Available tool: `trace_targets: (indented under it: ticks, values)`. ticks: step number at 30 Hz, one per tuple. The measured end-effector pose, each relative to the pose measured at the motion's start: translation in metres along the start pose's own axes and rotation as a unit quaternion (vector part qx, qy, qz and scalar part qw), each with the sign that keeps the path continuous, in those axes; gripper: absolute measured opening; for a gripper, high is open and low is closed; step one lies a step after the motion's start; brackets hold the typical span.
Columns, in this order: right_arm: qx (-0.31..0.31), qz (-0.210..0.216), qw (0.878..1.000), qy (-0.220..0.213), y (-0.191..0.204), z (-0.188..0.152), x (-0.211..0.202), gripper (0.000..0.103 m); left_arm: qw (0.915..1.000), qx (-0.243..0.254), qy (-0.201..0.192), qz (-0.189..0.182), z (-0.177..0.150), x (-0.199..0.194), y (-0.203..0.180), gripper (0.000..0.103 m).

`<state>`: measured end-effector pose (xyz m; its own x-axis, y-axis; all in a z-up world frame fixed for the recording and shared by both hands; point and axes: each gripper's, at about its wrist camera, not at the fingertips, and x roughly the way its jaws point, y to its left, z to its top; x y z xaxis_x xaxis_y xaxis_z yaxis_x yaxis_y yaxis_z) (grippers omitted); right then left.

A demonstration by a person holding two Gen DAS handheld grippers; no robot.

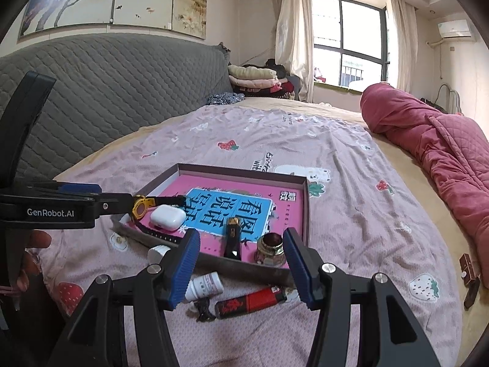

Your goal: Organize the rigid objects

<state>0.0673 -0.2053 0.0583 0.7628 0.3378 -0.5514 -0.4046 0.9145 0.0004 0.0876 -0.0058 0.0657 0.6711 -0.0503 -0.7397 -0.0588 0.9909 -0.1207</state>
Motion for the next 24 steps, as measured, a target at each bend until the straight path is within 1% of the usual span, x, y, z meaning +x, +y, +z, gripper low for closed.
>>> trace_targets:
  ticks: [12, 24]
  values:
    - [-0.003, -0.006, 1.000, 0.009, 0.003, -0.007, -0.010, 0.056, 0.9999, 0.002, 0.009, -0.004, -0.008, -0.006, 0.000, 0.072]
    - [0.000, -0.005, 1.000, 0.023, 0.003, -0.015, -0.016, 0.056, 0.9993, 0.016, 0.033, -0.005, -0.024, -0.004, -0.004, 0.072]
